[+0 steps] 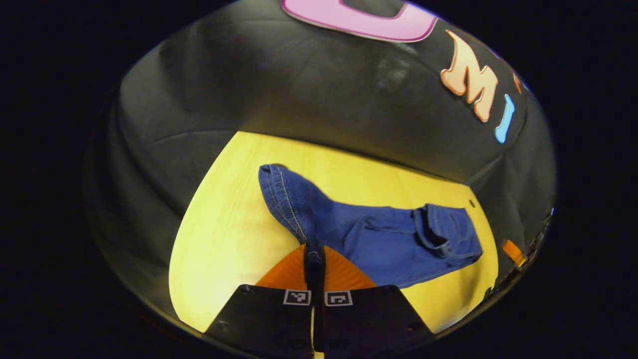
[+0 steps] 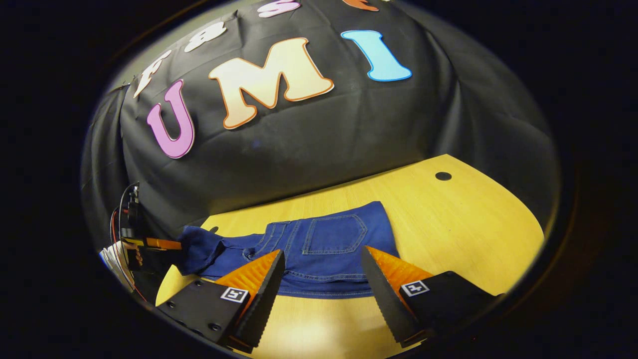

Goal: Grasp the waist and the cuffs of the jeans and fold them to make the two legs overlap; first hold the waist and fold one-third of the jeans toward the cuffs, then hold the cuffs and fold the remaining one-third in the same direction to finish folding.

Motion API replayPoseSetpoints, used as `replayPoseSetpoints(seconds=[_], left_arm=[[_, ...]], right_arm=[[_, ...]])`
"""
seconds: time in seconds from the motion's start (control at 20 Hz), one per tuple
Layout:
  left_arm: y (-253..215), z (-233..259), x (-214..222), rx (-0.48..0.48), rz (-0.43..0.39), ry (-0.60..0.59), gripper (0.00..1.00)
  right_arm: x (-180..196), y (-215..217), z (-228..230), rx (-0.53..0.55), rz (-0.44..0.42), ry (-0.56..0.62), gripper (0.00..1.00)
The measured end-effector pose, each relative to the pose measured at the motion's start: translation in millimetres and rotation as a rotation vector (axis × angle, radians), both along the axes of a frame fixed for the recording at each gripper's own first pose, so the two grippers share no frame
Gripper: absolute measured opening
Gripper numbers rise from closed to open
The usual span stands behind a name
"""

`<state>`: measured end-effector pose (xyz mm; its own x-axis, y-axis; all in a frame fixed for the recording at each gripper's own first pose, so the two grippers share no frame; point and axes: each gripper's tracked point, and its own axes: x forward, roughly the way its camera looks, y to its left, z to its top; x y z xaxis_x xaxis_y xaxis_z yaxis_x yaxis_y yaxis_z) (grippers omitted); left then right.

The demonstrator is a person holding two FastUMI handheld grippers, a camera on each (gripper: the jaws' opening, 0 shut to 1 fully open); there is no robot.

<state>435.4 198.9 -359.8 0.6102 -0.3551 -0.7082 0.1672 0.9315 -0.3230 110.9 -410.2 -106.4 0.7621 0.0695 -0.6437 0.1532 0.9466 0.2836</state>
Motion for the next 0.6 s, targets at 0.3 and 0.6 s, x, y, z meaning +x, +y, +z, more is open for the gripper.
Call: replayPoseSetpoints(seconds=[0.3, 0.6], left_arm=[[-83, 52, 3, -0.032, -0.061, -0.086, 0.00], [-168, 94, 7, -0.050, -0.134, -0.161, 0.00]], right_arm=[[-17, -31, 17, 0.021, 0.019, -0.019, 0.95], [-32, -65, 28, 0.046, 0.019, -0.028, 0.95]])
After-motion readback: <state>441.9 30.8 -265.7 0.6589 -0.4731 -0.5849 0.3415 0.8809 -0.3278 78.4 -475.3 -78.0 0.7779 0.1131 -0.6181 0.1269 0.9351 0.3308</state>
